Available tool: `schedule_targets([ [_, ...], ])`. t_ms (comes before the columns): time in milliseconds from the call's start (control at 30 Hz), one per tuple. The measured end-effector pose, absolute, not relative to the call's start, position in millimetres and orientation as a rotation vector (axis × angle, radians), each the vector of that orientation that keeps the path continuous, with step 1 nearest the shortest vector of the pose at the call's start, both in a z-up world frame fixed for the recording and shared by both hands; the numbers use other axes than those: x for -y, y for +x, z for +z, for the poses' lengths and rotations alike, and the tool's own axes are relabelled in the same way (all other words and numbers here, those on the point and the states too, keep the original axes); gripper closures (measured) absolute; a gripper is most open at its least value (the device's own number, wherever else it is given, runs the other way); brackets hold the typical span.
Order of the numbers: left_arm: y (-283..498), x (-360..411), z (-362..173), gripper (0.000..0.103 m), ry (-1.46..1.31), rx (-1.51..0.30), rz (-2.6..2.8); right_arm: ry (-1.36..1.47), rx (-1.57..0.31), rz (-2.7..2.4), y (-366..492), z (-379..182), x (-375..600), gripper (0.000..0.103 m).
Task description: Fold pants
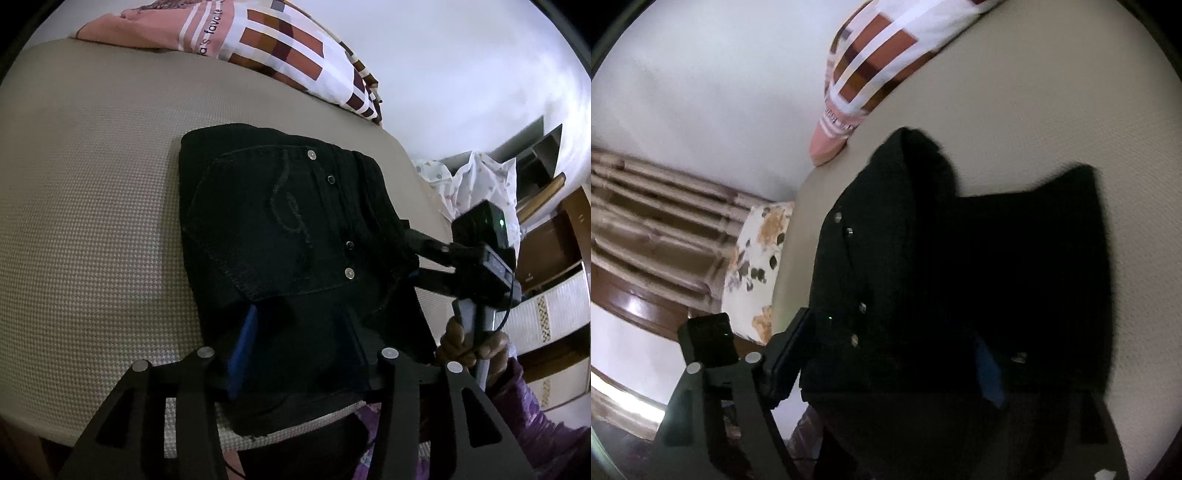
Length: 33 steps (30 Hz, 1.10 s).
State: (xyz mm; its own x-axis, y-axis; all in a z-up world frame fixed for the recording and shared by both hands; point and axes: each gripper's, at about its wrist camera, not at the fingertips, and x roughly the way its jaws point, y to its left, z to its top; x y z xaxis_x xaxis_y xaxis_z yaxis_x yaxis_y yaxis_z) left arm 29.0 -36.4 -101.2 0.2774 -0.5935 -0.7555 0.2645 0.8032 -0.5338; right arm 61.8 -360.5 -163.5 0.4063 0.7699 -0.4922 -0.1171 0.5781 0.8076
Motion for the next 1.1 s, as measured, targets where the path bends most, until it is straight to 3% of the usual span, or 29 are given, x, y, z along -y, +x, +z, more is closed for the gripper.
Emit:
schedule_targets([
  [33, 28.9, 37.1, -100.7, 0.053, -0.326, -1.157, -0.586, 0.739, -1.015, 0.635, 64.9, -162.8, 353.8, 0.035],
  [67, 28.7, 36.9, -99.7, 0.053, -0.32, -1.156, -0.581, 0.72, -1.03, 0.627, 67.8, -164.1, 349.6, 0.063],
  [100, 28.3, 36.3, -98.9, 0.052, -0.318, -1.153, -0.58, 0.708, -1.062, 0.6, 69.3, -167.8, 348.4, 0.075],
  [167, 28.0, 33.5, -98.1, 0.052, -0.323, -1.15, -0.575, 0.793, -1.048, 0.607, 65.0, -171.5, 358.2, 0.078],
  [300, 29.4, 26.7, -97.1, 0.052, -0.339, -1.152, -0.546, 0.954, -0.951, 0.656, 41.4, -157.7, 370.0, 0.08],
  [400, 30.3, 22.2, -95.7, 0.044, -0.342, -1.149, -0.516, 0.987, -0.865, 0.649, 8.7, -139.5, 378.9, 0.081],
  [533, 33.0, 17.0, -103.8, 0.042, -0.378, -1.162, -0.503, 1.057, -0.792, 0.531, -35.7, -146.8, 421.0, 0.081],
  [700, 35.3, 20.8, -120.4, 0.042, -0.386, -1.206, -0.491, 1.169, -0.869, 0.439, -49.6, -201.7, 449.9, 0.081],
  [933, 35.9, 28.5, -106.0, 0.042, -0.332, -1.156, -0.491, 1.164, -0.822, 0.522, -43.9, -181.5, 443.6, 0.081],
  [1100, 42.8, 44.6, -117.0, 0.042, -0.241, -1.182, -0.492, 1.222, -0.894, 0.495, -46.2, -215.1, 443.0, 0.078],
])
